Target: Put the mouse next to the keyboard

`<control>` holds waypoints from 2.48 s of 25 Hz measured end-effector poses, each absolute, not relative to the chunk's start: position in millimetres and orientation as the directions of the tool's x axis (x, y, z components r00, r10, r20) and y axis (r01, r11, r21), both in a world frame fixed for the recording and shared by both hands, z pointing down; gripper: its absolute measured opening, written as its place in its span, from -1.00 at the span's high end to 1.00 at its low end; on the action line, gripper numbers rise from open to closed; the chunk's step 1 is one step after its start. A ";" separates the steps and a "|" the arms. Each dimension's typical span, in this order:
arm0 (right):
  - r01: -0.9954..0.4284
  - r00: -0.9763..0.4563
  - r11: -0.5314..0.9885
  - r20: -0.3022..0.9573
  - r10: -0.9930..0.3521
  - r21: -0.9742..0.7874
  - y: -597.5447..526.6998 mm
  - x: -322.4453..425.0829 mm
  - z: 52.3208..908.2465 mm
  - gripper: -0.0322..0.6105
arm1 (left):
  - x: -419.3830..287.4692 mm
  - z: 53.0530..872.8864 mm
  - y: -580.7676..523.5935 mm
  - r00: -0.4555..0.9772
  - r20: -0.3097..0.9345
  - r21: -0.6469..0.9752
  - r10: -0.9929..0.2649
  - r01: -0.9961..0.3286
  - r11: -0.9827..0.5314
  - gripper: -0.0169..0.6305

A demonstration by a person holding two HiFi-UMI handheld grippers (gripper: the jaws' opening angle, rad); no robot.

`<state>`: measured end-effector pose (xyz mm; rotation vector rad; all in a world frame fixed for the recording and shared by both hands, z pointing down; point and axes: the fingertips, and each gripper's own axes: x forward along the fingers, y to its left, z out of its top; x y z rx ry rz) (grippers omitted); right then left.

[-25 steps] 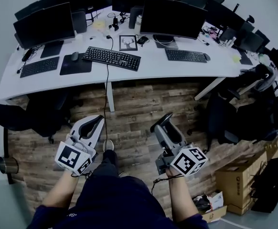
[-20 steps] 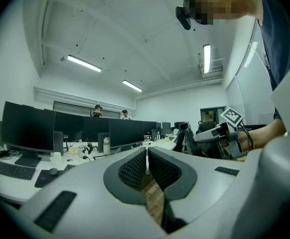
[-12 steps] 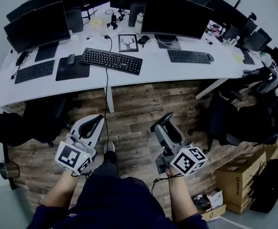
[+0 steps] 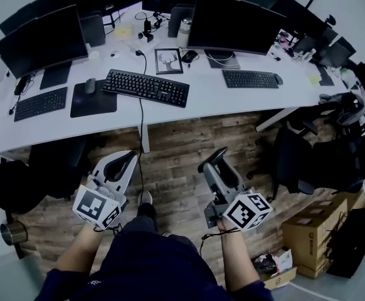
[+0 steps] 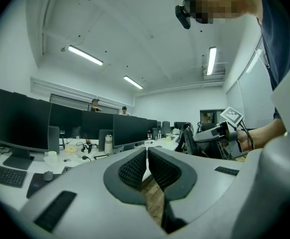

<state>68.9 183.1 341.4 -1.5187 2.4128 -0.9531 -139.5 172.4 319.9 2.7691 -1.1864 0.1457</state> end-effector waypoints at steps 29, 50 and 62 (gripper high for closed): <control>-0.798 -0.419 0.231 0.237 -0.876 -0.557 60.5 29.0 341.4 0.16 | -173.7 327.7 33.8 0.751 0.113 0.104 -0.651 -0.660 -0.744 0.82; -0.796 -0.434 0.250 0.233 -0.870 -0.552 -3.7 39.9 349.8 0.16 | -158.4 331.9 -23.6 0.746 0.113 0.092 -0.656 -0.666 -0.741 0.82; -0.774 -0.474 0.270 0.241 -0.847 -0.572 -61.1 78.4 364.7 0.16 | -119.4 339.0 -73.8 0.716 0.148 0.085 -0.682 -0.696 -0.713 0.82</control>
